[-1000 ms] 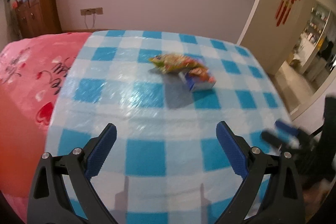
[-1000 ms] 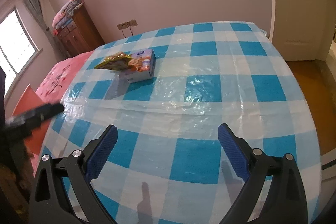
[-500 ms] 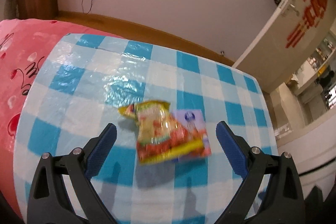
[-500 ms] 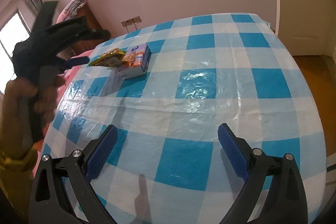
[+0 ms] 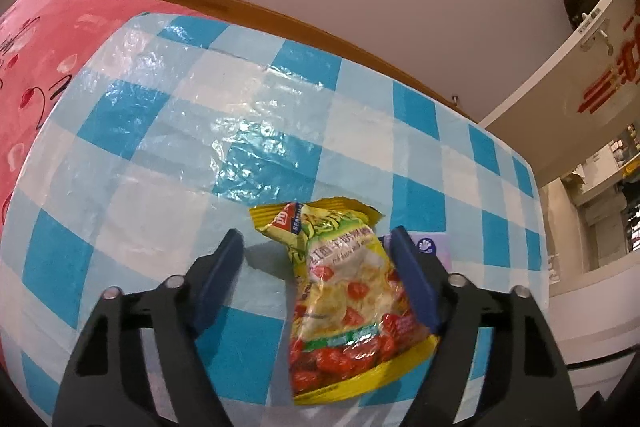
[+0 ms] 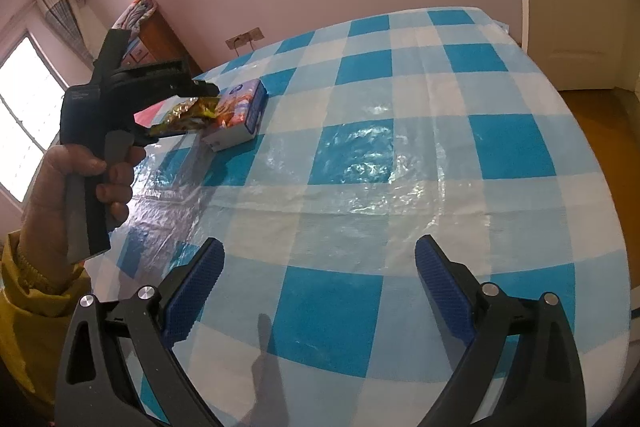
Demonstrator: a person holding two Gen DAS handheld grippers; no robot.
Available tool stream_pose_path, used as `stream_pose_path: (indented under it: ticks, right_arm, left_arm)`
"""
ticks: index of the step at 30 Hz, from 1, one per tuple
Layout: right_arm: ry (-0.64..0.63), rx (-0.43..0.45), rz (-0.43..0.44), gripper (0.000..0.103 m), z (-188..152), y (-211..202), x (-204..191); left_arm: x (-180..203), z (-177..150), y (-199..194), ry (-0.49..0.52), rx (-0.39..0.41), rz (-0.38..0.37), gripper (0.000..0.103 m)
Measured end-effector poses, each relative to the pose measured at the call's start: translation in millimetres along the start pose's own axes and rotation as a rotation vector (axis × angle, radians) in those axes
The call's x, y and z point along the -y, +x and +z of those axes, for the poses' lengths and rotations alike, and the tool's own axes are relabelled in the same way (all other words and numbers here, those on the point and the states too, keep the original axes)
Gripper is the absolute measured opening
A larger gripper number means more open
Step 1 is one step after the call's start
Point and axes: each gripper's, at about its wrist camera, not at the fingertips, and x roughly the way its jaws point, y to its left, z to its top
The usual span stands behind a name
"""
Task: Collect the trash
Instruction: 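Grasp the yellow snack bag with the left gripper, then grasp the small tissue pack with the right gripper while the left holds the snack bag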
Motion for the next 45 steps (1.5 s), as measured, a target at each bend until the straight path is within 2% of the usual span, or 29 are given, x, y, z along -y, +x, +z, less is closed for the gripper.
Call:
stream_pose_path:
  ticks: [2,4,5,9,17,29,39,40,42,45]
  right_arm:
    - [0.0,0.0,0.002,0.095,1.1,0.5,-0.4]
    - [0.009,-0.002,0.006,0.095,2.9,1.6,-0.1]
    - [0.014,-0.004,0.012,0.095,3.8,2.8,0.3]
    - [0.025,-0.006,0.027,0.095,8.5,5.9,-0.7]
    - [0.021,-0.023,0.057,0.095,21.0,21.8,-13.2]
    - [-0.04,-0.017,0.094,0.095,61.3,60.9,-48.9]
    - [-0.131,0.012,0.06,0.095,91.5,91.5,-78.5]
    - [-0.142,0.015,0.048,0.094,93.3,94.3,-80.5]
    - [-0.162,0.016,0.034,0.082,95.1,98.6,-85.5]
    - [-0.193,0.002,0.008,0.082,96.9,109.1,-91.5]
  left_arm:
    - [0.3,-1.3,-0.2,0.005,0.004,0.0,0.069]
    - [0.8,-4.4,-1.1,0.015,0.007,-0.006,0.059]
    - [1.4,-6.3,-1.6,0.022,0.005,-0.002,0.05]
    - [-2.9,-11.8,-3.9,0.033,0.021,-0.018,0.045]
    - [-14.9,-22.6,-12.8,0.037,0.036,-0.041,0.043]
    - [-28.1,-31.6,-22.5,0.037,0.057,-0.06,0.042]
    - [-48.1,-36.2,-33.7,0.031,0.078,-0.045,0.042]
    - [-48.6,-36.3,-34.0,0.033,0.078,-0.044,0.042]
    - [-49.7,-36.7,-34.8,0.035,0.082,-0.042,0.042]
    - [-51.9,-38.6,-36.3,0.037,0.087,-0.04,0.042]
